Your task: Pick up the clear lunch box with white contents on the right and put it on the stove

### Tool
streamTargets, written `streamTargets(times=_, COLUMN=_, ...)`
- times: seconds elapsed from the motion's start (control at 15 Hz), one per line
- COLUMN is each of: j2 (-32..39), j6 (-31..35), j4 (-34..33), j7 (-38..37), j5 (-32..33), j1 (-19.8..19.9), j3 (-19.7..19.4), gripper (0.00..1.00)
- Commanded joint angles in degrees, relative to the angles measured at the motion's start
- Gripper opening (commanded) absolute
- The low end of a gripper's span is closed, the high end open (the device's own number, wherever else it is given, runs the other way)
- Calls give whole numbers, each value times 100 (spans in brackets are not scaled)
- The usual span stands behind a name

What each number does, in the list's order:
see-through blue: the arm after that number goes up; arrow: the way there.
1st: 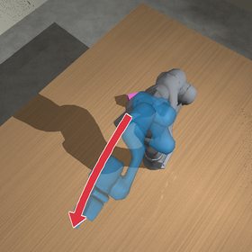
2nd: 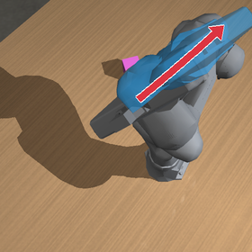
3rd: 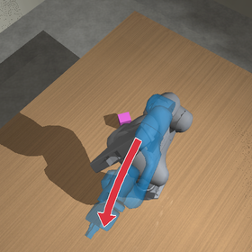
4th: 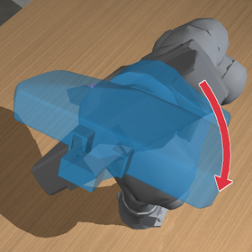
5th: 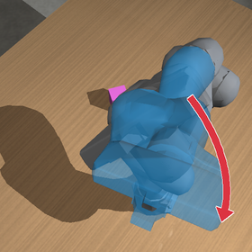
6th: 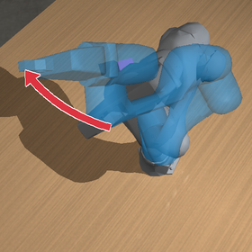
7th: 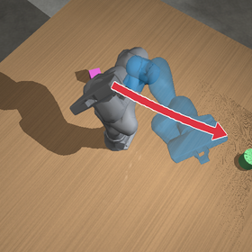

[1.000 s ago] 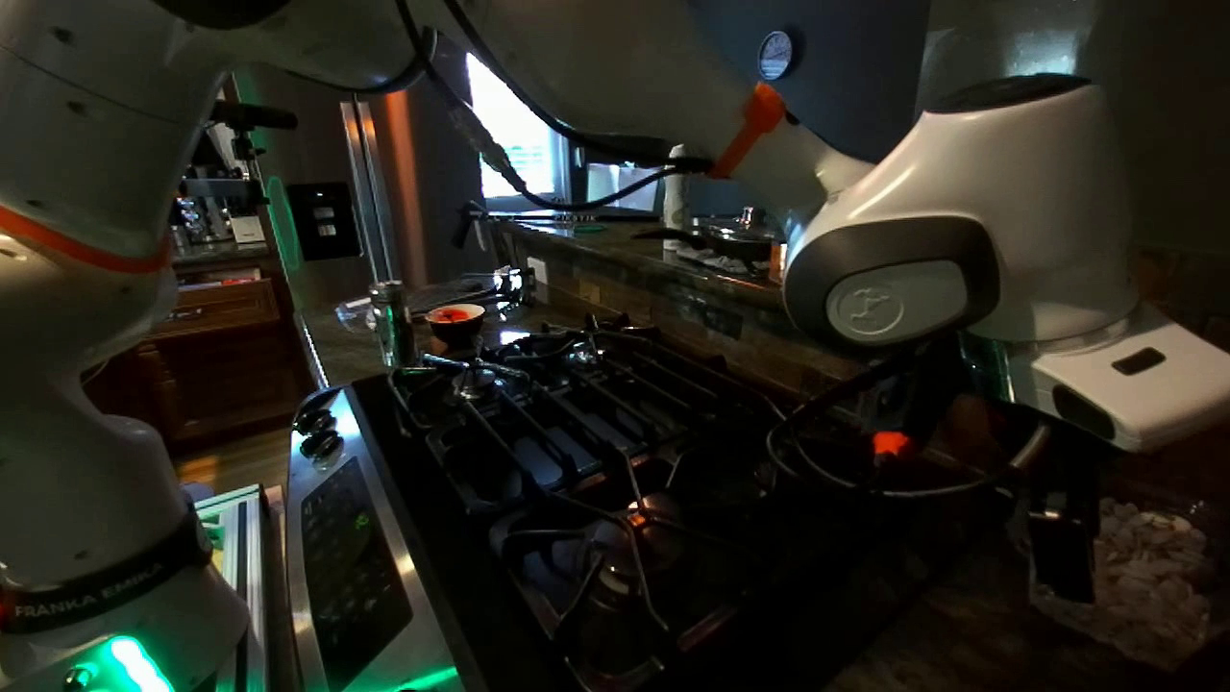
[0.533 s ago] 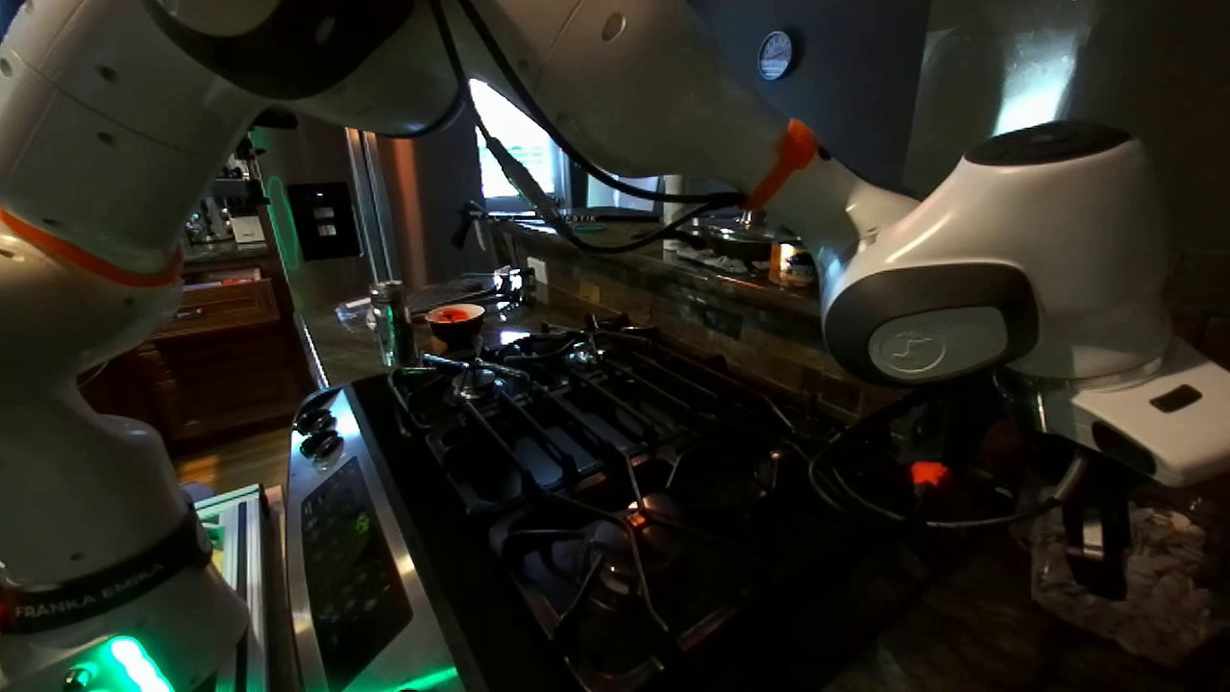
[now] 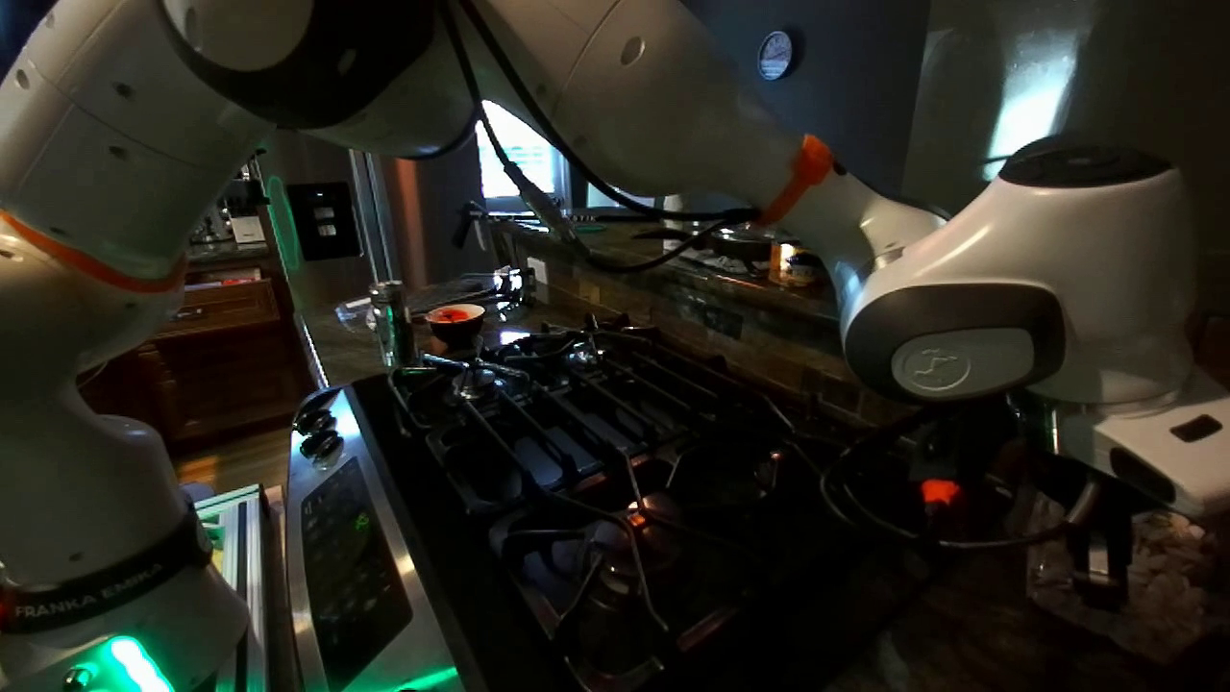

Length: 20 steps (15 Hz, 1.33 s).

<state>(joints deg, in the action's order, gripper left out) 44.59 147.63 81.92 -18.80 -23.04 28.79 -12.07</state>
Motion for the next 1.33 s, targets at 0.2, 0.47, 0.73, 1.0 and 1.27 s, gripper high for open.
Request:
streamTargets(times=0.2, j2=-108, j6=-132, j4=-10, j7=68, j5=104, j1=38, j3=-111, gripper=0)
streamTargets(times=0.47, j2=-430, j6=-51, j4=292, j7=913, j5=-158, j1=358, j3=191, gripper=1)
streamTargets(times=0.73, j2=-782, j6=-150, j4=643, j7=2168, j5=-767, j1=995, j3=832, gripper=1)
streamTargets(times=1.0, j2=-907, j6=-764, j4=812, j7=2743, j5=-1199, j1=1515, j3=1173, gripper=1)
streamTargets(times=1.27, j2=-1027, j6=-1248, j4=964, j7=2718, j5=-1507, j1=1658, j3=1076, gripper=1)
